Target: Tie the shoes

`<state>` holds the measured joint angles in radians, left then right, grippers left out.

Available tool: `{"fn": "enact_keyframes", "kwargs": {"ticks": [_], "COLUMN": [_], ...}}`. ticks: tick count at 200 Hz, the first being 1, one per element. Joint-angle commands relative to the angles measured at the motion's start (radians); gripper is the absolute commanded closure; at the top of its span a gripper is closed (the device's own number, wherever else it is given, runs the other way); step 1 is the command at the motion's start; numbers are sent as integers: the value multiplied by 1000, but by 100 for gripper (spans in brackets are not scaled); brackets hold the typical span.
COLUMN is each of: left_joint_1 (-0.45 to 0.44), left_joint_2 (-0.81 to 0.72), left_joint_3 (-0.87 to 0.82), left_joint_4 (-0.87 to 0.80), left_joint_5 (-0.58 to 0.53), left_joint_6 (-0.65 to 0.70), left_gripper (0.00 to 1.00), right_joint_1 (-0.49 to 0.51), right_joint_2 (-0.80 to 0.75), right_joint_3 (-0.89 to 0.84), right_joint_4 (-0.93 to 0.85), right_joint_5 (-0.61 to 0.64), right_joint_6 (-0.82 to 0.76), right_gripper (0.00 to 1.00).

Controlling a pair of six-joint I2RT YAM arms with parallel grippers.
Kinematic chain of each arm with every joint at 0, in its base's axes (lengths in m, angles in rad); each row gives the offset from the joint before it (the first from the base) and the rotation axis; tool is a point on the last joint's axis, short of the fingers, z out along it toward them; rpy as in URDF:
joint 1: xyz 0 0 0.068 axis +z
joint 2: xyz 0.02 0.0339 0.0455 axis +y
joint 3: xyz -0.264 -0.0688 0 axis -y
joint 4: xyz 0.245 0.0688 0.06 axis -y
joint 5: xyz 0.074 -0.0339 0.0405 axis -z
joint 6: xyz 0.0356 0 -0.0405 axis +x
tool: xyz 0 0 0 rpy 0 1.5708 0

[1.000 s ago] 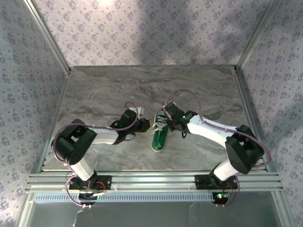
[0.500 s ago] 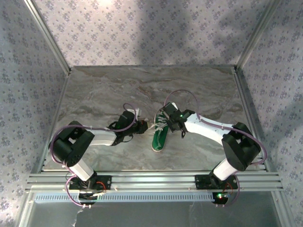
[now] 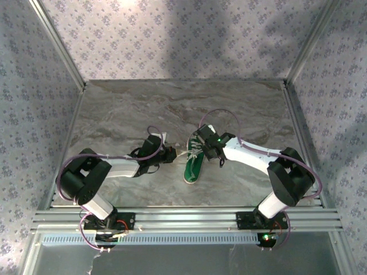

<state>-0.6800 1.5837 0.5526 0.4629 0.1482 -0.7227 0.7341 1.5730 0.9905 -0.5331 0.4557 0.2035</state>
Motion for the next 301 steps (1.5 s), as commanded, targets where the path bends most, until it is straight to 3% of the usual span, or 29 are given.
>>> {"fn": "enact_keyframes", "kwargs": {"ticks": [1, 163, 191, 194, 199, 215, 221, 226, 257, 287, 301], "left_joint_1": [19, 22, 22, 22, 20, 5, 1, -1, 1, 8, 22], "left_joint_2": [-30, -37, -36, -36, -34, -59, -81, -101, -313, -572, -690], "left_joint_3": [-17, -16, -16, -11, -2, 8, 10, 12, -2, -57, -99], "left_joint_4": [-45, -80, 7, 11, 16, 29, 16, 0, -153, -277, -326], "left_joint_5": [-66, -88, 3, 25, 46, 57, 40, 27, -143, -355, -468], "left_joint_6": [13, 13, 40, 45, 54, 87, 99, 105, 164, 245, 265], "left_gripper": [100, 100, 100, 96, 81, 26, 10, 2, 0, 0, 0], "right_joint_1": [-22, -51, -38, -34, -26, 1, 9, 13, 22, -71, -144], "right_joint_2": [18, 37, 19, 14, 4, -46, -70, -91, -293, -530, -623], "right_joint_3": [15, 11, 1, -2, -8, -20, -22, -25, -106, -268, -343], "right_joint_4": [-64, -92, -40, -27, -6, 51, 67, 80, 190, 336, 361], "right_joint_5": [42, 15, -39, -55, -81, -143, -159, -170, -181, -146, -91], "right_joint_6": [32, 51, 8, -2, -18, -44, -47, -47, -55, 25, 90], "right_gripper": [100, 100, 100, 100, 100, 72, 63, 56, 26, 14, 3]}}
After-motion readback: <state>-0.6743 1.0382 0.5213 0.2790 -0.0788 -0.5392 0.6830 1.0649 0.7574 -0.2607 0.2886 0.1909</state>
